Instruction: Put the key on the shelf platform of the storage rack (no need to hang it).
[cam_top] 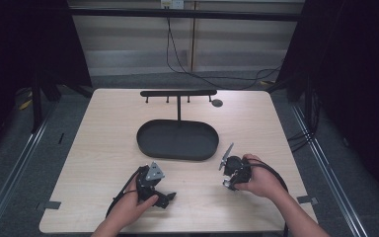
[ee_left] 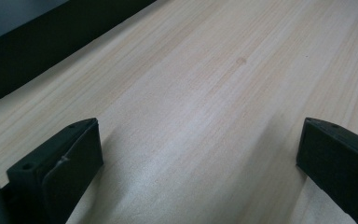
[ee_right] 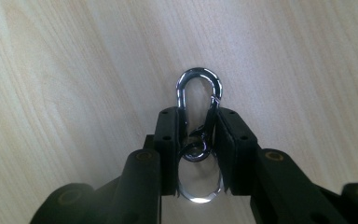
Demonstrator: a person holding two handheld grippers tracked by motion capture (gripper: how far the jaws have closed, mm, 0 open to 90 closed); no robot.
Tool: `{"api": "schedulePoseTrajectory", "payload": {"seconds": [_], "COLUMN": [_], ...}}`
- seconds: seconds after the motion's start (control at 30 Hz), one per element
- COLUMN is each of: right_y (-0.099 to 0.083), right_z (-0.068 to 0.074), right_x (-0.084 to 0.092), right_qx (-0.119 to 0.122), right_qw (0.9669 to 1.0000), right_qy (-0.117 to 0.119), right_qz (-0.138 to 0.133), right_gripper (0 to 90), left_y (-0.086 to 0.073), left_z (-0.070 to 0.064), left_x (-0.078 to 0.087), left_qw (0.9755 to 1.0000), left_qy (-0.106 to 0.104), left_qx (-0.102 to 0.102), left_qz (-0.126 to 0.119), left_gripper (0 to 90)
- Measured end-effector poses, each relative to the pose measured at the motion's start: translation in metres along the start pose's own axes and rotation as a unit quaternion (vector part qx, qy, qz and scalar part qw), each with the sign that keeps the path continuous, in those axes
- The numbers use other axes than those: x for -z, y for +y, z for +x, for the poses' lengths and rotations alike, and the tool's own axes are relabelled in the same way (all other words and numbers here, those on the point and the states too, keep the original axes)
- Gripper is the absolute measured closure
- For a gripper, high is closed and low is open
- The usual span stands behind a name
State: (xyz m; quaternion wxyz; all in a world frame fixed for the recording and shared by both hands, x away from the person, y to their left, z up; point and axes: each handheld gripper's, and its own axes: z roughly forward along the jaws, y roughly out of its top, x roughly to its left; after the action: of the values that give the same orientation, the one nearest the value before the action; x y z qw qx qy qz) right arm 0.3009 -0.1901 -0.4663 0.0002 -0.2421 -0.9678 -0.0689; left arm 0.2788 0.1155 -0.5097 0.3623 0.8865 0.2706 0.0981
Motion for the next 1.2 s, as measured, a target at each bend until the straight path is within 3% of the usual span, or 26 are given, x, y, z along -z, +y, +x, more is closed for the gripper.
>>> {"api": "schedulePoseTrajectory", "payload": {"seconds": [0.33, 1.2], "right_y": [0.002, 0.024], "right_z": [-0.001, -0.01], "right_x": [0.002, 0.044], "right_qx": [-0.011, -0.011], "right_qw": [0.9999, 0.9998], "right_qy": [0.007, 0.009], "right_qz": [0.006, 0.016], "right_gripper": [72.1, 72.6], "left_y": [0.0, 0.0], "left_z": [0.0, 0.0], "left_x": [0.0, 0.0], "left_qw": [1.0, 1.0], "left_qy": [0.0, 0.002], "left_qx": [0.0, 0.002], "left_qz": [0.0, -0.004], "left_gripper": [0.0, 0.0]}}
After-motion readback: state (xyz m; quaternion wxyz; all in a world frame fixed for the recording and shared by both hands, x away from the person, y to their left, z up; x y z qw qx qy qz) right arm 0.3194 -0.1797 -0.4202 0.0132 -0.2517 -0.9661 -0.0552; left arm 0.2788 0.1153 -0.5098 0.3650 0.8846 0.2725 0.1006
